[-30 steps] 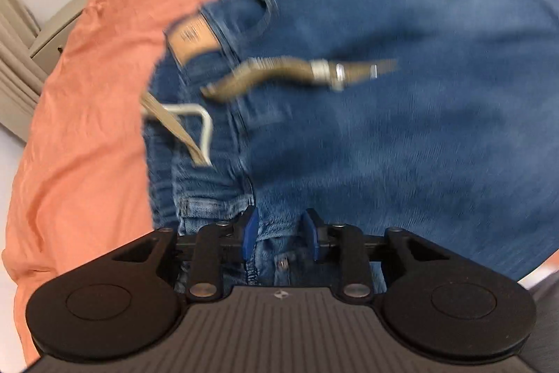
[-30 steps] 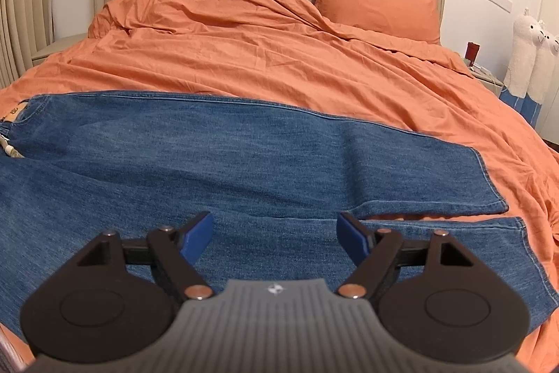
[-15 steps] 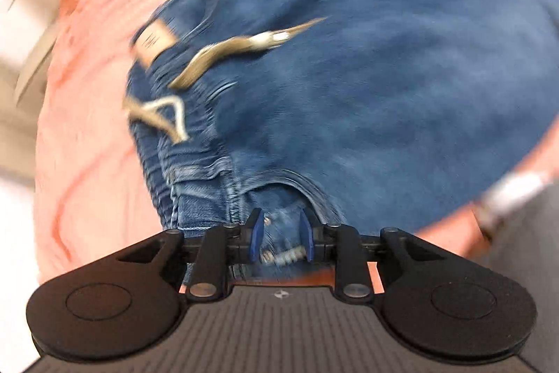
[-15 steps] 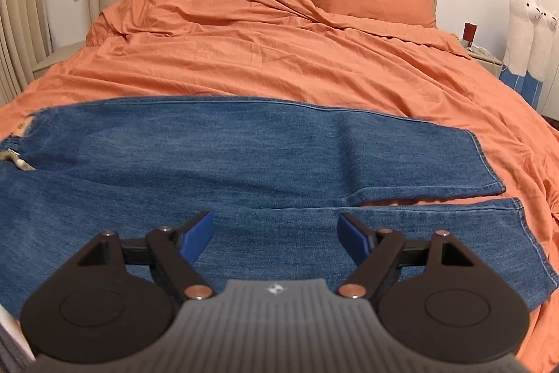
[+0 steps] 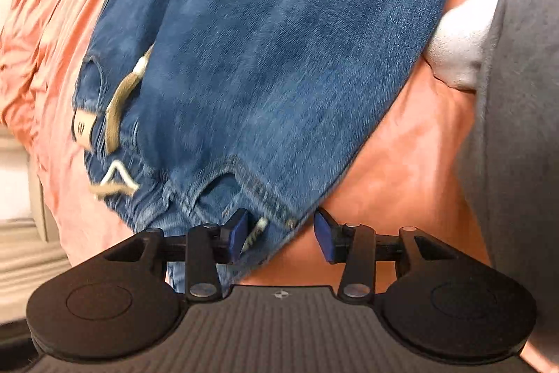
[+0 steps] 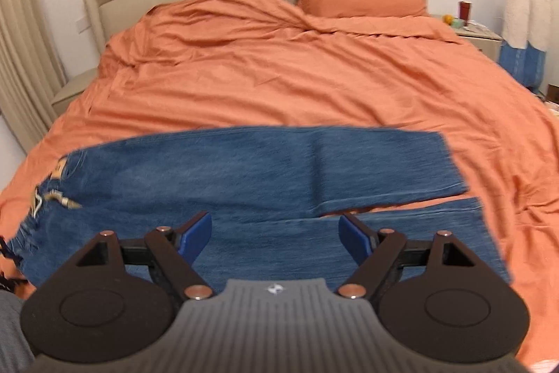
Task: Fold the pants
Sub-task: 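Lift the waistband with the left tool while the right tool grasps the leg hem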
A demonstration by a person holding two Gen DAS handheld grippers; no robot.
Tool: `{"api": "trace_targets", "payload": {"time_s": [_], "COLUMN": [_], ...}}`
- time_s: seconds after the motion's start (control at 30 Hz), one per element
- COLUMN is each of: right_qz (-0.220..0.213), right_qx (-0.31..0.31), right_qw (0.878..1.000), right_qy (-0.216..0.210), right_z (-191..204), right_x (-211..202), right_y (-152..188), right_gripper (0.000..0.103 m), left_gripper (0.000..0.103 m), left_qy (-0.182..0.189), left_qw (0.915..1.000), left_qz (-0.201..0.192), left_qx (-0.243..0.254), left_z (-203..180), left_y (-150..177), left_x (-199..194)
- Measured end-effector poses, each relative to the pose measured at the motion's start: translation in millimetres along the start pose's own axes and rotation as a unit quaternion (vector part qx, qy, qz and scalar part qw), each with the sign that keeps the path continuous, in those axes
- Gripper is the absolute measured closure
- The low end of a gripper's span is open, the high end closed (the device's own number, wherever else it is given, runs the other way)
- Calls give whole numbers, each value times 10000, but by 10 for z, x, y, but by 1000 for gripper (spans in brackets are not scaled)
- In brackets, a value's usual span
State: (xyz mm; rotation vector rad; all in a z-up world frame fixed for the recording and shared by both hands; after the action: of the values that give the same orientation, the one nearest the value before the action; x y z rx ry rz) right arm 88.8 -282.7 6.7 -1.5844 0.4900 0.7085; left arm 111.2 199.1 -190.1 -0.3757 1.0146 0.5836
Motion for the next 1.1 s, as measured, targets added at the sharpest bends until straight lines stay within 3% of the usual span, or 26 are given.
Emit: {"api": "trace_targets", "payload": {"time_s": [0.03,0.1,0.17,0.27,0.33,0.43,0.5,0.57,0.77,0.9,1.03,1.1], "right_qz": [2,-4,-56,-127,-253,197,600,997,1608,1470,1184,1109], "right_qx": [-9,-92,-161,-341,-623,-1352,-1852,-2370,-4044,-4922,-5697,-5913], "right_qw": [10000,9999,9995,9985,9971,9886,9775,9636,8990,8557,8096,7945], "right_qy": [30,128,252,398,364,627,812,729,491,624,772,823], "right_z": [-96,-292,-516,-868,-1075,-1291,-1393,-1451,-1373,-1294,-1247,-1236], "right_x": [-80,-229,-352,-475,-530,-438,-308,-152,265,470,601,654], "right_y": [-22,-32,2,113,230,447,645,890,1612,1906,2096,2132], "right_gripper": [27,26,26,22,22,23,30,50,85,89,89,89], "left_gripper": [52,70,79,86,88,89,89,89,89,89,89,89], "left_qy": [-63,-4,56,77,49,106,145,119,48,18,-34,-50], "left_qw": [10000,9999,9992,9934,9849,9659,9553,9497,9342,9260,9230,9215], "left_qz": [-35,-60,-151,-408,-610,-830,-849,-805,-579,-421,-231,-174], "left_qx": [21,-134,-378,-1070,-1617,-2448,-2828,-3024,-3521,-3751,-3840,-3879], "left_z": [-7,19,87,252,390,602,691,693,786,800,804,814], "left_y": [-8,-16,-26,-55,-78,-107,-128,-161,-213,-223,-271,-289], "left_x": [-1,-8,-47,-228,-354,-508,-571,-629,-577,-567,-540,-529]}}
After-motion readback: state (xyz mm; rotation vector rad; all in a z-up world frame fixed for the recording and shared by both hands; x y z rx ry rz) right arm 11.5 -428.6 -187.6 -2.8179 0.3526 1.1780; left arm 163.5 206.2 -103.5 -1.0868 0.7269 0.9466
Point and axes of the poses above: each gripper's, at about its wrist camera, not at the fingertips, and x roughly the way its jaws point, z to its left, y to its underside, the point moved 4 cm from there along x, roughly the way its jaws point, and after that the axes turned 14 degrees about -x, right-handed, at the moved point
